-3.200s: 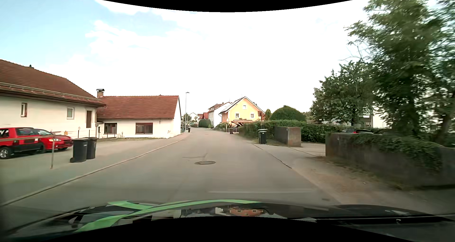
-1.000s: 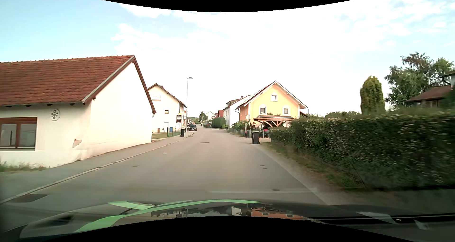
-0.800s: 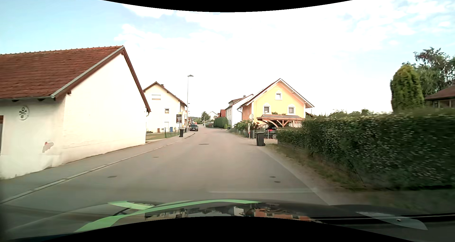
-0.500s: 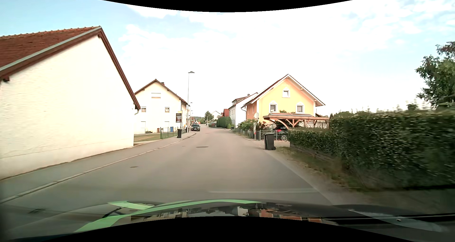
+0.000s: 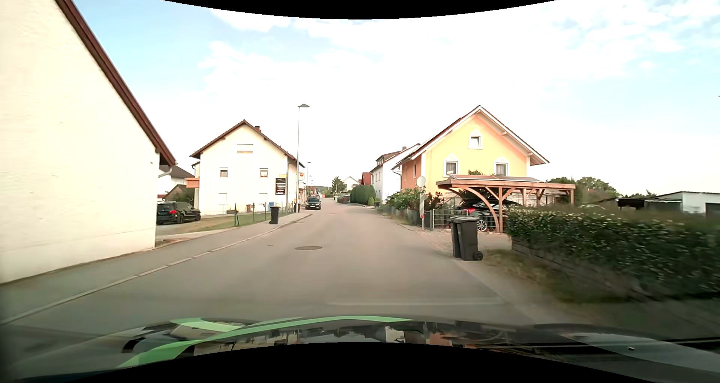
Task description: Follow the waypoints while adhering to traffic rules and regulations
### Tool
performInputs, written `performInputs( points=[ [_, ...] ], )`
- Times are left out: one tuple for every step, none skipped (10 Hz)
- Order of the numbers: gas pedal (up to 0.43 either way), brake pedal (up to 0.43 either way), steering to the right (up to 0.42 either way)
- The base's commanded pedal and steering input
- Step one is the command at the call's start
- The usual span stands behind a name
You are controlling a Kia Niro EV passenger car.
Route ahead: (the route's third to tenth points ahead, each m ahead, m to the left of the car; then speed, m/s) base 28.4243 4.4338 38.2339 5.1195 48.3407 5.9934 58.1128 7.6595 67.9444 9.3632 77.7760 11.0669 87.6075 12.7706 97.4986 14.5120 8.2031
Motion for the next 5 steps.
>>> performInputs(
  points=[
    [0.118,0.0,-0.018],
    [0.118,0.0,-0.015],
    [0.13,0.0,-0.015],
    [0.138,0.0,-0.016],
    [0.138,0.0,-0.019]
  ],
)
